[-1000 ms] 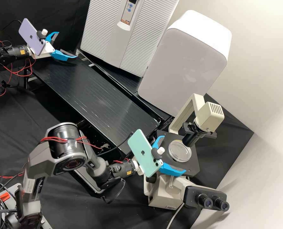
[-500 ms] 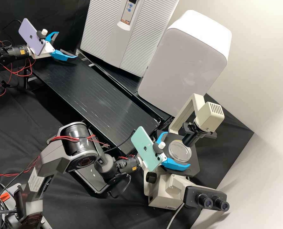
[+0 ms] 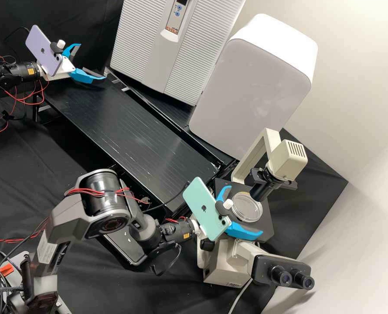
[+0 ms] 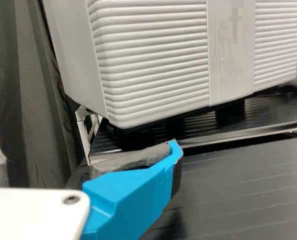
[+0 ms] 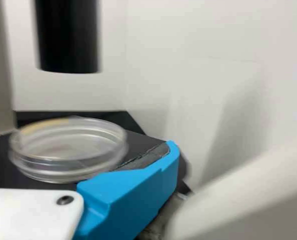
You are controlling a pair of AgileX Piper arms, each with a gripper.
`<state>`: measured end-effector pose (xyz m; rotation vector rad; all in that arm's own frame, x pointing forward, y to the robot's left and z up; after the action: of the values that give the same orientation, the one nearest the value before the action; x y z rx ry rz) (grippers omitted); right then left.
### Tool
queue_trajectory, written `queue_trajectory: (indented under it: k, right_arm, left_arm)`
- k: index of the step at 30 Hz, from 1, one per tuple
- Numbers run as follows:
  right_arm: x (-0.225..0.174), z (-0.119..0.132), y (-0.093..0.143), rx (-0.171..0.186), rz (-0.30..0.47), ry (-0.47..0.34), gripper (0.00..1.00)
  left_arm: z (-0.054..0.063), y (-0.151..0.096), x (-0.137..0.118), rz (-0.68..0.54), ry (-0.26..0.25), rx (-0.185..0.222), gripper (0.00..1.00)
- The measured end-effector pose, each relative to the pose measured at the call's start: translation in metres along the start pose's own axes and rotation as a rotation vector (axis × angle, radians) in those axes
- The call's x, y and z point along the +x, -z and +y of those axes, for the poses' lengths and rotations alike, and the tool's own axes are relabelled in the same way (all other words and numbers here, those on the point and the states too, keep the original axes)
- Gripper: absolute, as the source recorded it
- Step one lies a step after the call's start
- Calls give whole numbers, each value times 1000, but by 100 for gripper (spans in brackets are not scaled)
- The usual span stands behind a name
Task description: Place the petri dish on the bench
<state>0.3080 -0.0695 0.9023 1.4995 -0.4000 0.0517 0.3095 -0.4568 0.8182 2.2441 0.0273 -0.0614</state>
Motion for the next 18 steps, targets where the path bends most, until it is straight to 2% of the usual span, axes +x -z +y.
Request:
queue_trajectory:
  k: [4, 6, 18]
  right_arm:
    - [-7, 11, 0, -18, 9, -17, 100]
    - [-8, 16, 1, -15, 10, -34, 100]
    - [-6, 17, 5, -14, 13, -26, 100]
  left_arm:
    - [0, 0, 0, 0, 0, 0, 100]
    - [0, 0, 0, 0, 0, 0, 100]
    - [0, 0, 0, 0, 0, 0, 100]
